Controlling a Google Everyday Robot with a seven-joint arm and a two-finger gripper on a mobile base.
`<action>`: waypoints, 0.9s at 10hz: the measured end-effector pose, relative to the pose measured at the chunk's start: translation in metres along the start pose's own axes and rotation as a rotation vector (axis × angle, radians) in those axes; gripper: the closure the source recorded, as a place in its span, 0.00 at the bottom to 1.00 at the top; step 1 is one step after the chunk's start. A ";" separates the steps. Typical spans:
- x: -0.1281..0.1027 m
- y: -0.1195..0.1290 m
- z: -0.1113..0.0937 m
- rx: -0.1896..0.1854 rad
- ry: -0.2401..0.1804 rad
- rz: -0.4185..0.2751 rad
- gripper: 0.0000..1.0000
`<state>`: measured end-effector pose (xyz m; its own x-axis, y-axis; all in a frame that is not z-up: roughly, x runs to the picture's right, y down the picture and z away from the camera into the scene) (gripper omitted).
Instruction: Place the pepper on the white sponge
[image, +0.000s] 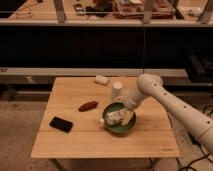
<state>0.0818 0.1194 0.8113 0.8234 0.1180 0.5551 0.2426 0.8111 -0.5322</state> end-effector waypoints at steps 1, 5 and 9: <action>-0.005 -0.022 0.002 0.039 -0.025 0.062 0.20; -0.028 -0.111 0.014 0.208 -0.156 0.305 0.20; -0.030 -0.118 0.015 0.220 -0.170 0.325 0.20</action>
<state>0.0206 0.0291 0.8668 0.7378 0.4660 0.4883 -0.1463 0.8167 -0.5583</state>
